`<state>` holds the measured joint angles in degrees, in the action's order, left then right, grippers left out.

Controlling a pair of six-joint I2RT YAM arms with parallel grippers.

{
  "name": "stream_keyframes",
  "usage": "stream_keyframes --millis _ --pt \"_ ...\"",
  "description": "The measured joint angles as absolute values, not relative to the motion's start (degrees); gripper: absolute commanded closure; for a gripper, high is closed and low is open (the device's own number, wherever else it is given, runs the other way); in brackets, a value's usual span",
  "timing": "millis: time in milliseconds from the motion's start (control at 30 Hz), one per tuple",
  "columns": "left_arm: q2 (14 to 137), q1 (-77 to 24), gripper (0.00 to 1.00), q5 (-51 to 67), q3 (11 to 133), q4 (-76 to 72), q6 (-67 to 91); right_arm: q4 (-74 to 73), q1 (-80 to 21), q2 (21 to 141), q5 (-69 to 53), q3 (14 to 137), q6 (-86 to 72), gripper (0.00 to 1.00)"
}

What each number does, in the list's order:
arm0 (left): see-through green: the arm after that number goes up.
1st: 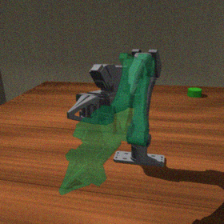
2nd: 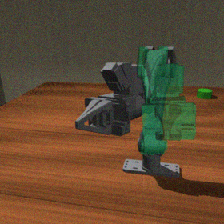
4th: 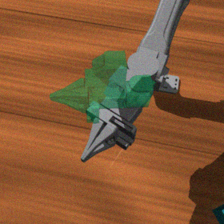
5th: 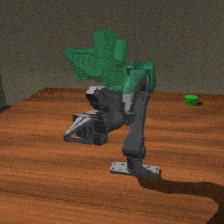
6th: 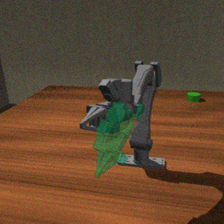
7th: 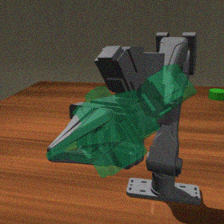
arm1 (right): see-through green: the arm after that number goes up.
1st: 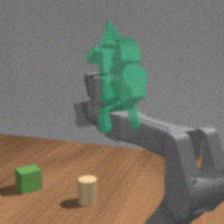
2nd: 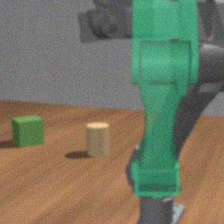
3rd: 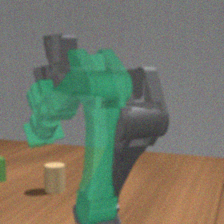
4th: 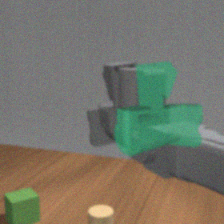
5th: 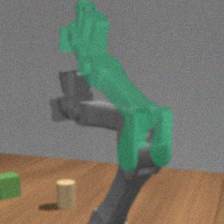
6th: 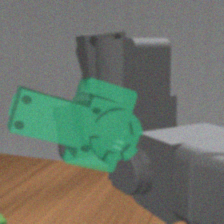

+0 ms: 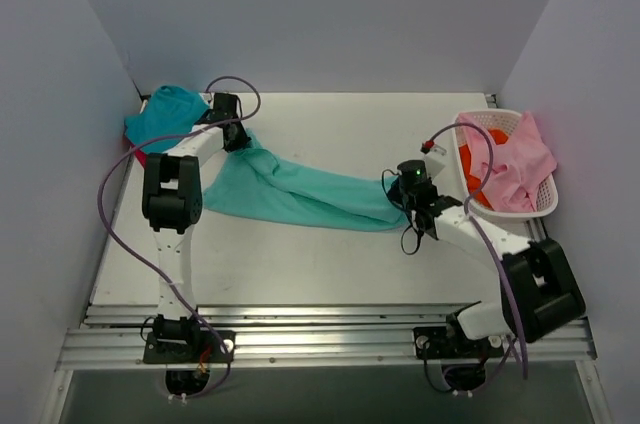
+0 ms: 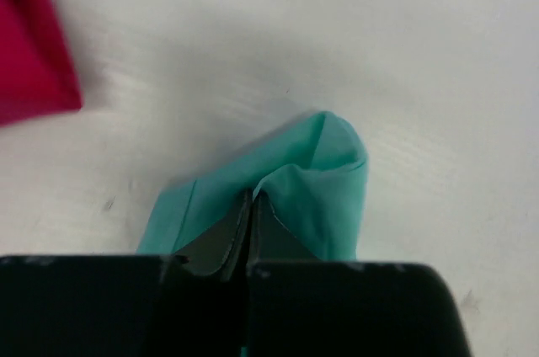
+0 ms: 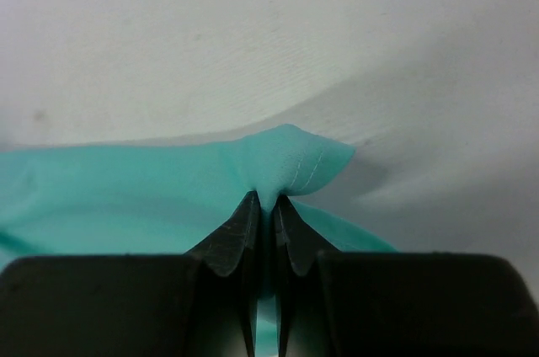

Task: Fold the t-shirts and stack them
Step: Fold the tshirt

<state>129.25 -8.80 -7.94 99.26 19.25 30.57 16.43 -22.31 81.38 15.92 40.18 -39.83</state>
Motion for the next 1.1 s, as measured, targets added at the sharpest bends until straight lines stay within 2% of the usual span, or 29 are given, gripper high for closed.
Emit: stream_keyframes --millis 200,400,533,733,1000,1033,1067,1100 --pt "141.69 -9.04 0.98 -3.01 119.33 24.29 28.97 12.51 -33.15 67.40 17.26 36.01 -43.33 1.00" --pt "148.94 -10.90 0.98 -0.10 134.13 30.50 27.75 5.69 -42.89 60.75 20.69 33.41 -46.85 1.00" --pt "149.47 -13.02 0.98 0.58 138.52 32.88 27.22 1.85 -44.36 59.11 23.92 33.28 -48.21 1.00" --pt "135.11 -14.83 0.98 0.05 119.59 30.44 24.99 -1.54 -44.42 59.05 27.35 33.28 -48.45 1.00" --pt "110.96 -12.05 0.97 -4.51 95.09 25.36 23.14 -1.54 -45.19 60.64 28.34 33.28 -48.60 1.00" --pt "109.03 -11.88 0.92 -5.15 92.58 24.32 23.16 -1.54 -45.30 60.90 28.34 33.28 -48.60 1.00" --pt "107.70 -11.88 0.68 -5.82 90.45 24.12 23.14 -1.56 -45.43 61.14 28.34 33.28 -48.60 1.00" --pt "106.89 -11.90 0.54 -6.11 88.64 23.94 22.87 -1.54 -45.58 61.30 28.34 33.28 -48.60 1.00"
